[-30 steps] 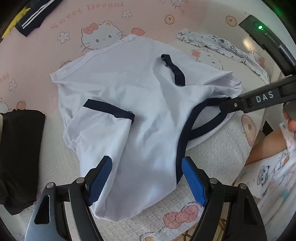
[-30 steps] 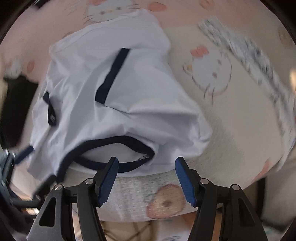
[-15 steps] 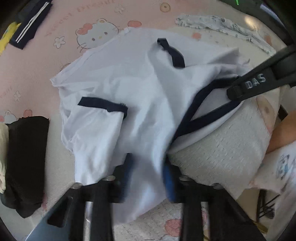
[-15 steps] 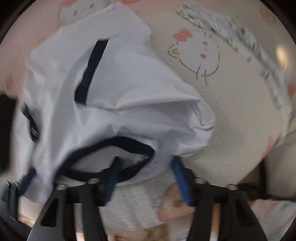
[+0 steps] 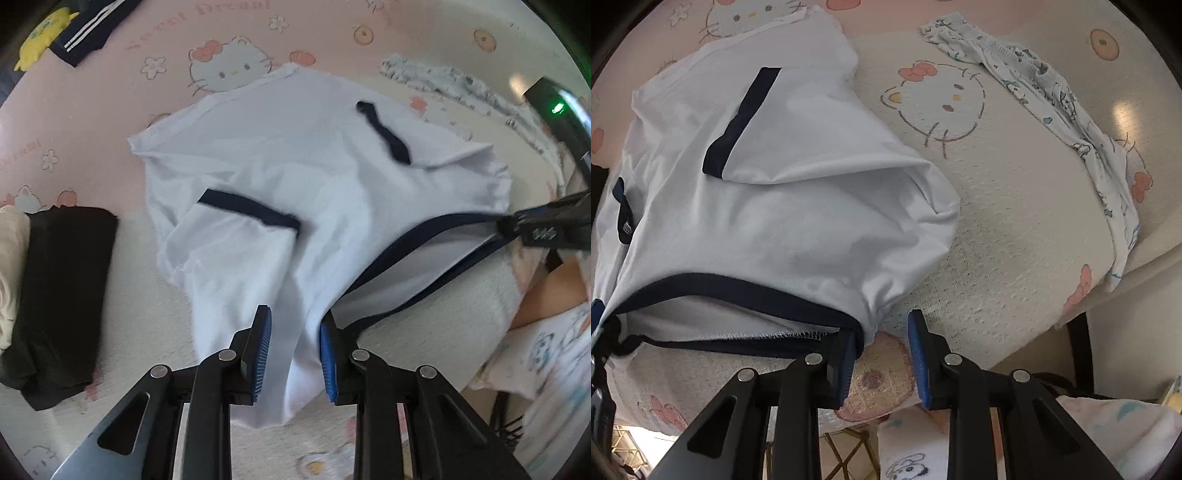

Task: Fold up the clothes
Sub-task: 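Grasp the navy neckline edge with the right gripper and lift it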

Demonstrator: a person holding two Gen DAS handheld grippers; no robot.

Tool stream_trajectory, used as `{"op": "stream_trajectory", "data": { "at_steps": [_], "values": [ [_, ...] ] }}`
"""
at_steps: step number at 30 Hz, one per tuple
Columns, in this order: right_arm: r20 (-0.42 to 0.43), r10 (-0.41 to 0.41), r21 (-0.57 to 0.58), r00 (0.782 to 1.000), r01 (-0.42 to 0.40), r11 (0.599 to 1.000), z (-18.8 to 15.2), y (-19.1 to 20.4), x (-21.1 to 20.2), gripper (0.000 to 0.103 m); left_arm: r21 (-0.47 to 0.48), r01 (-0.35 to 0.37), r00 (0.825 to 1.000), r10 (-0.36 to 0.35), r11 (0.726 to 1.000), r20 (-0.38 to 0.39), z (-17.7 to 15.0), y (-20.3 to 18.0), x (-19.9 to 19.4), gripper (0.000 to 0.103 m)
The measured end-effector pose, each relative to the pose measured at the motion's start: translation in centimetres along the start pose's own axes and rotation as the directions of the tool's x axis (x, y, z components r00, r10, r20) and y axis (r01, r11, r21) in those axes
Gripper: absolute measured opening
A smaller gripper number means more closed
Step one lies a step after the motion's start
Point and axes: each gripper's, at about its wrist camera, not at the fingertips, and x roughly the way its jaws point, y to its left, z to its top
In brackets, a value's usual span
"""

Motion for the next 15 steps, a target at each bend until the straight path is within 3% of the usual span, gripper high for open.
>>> {"op": "stream_trajectory", "data": {
  "at_steps": [4,11,15],
  "values": [
    [0.010,-0.021,-0.032,1.000,0.021,0.999,-0.8,0.0,-0.3,0.025,-0.023,0.018,0.999,-0.019,1.000,-0.047,-0.6,0.6,0.6,0.023],
    [0.008,0.004,-0.041,1.000,-0.003,0.999,-1.6,-0.4,-0.8,0.026,0.087,0.022,0.998,-0.017,0.996,-0.063,-2.1,-1.2,0.6,0.023],
    [0.021,0.036,-0.126,0.999,-0.033,0.991,-2.5,0.3,-1.6,0.030,0.127,0.027,0.999,-0.022,0.992,-0.046,-2.4,-1.8,0.2,0.023]
  ]
}}
